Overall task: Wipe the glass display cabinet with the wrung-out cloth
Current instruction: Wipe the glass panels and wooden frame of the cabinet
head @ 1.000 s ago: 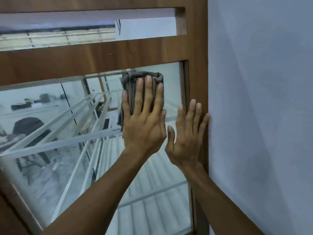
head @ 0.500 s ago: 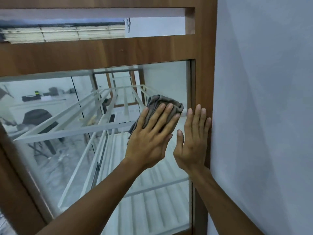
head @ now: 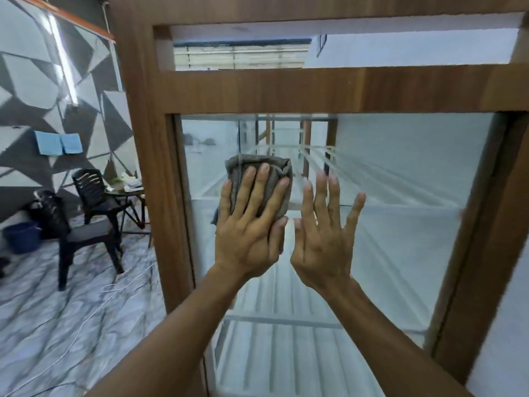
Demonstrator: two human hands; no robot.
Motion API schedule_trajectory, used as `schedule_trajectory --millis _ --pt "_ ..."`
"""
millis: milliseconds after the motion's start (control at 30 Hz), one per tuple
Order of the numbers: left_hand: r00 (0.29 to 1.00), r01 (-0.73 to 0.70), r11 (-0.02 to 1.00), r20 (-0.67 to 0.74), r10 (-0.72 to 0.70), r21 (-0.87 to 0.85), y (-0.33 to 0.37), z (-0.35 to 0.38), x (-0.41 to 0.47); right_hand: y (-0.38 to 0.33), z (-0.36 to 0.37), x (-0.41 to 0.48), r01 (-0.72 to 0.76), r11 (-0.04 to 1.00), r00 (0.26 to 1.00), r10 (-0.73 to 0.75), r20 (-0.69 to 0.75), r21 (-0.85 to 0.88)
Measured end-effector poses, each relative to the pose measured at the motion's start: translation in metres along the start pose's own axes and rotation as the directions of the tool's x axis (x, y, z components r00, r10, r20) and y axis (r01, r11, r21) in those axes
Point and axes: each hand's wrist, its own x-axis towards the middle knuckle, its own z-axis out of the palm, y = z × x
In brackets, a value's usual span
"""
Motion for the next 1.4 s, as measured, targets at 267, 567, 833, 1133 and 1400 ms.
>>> schedule_trajectory --millis 267,567,833,1133,1400 --pt "0.995 0.094 0.994 -0.047 -0.091 0.063 -0.045 -0.015 -0.02 -0.015 0.013 -0.002 -0.054 0.999 0.997 0.054 -0.047 0.006" --pt "0.977 0.185 0.983 -0.112 -0.183 0.008 -0.036 -0.006 -0.027 -0.011 0.013 -0.005 -0.003 0.998 1.0 0.002 -0.027 -0.068" --pt "0.998 -0.028 0.998 -0.063 0.031 0.052 0.004 0.012 -0.012 0.012 0.011 -0.014 0.095 0.994 0.989 -0.101 -0.113 -0.057" --pt "0.995 0.066 0.994 -0.078 -0.059 0.091 0.071 0.034 0.026 0.077 -0.005 -0.046 -0.037 0.983 0.987 0.008 -0.159 -0.178" --pt "0.993 -0.111 0.988 -0.034 0.116 0.104 0.094 0.049 0.029 0.138 -0.039 -0.063 -0.151 0.928 0.984 0.107 -0.145 -0.34"
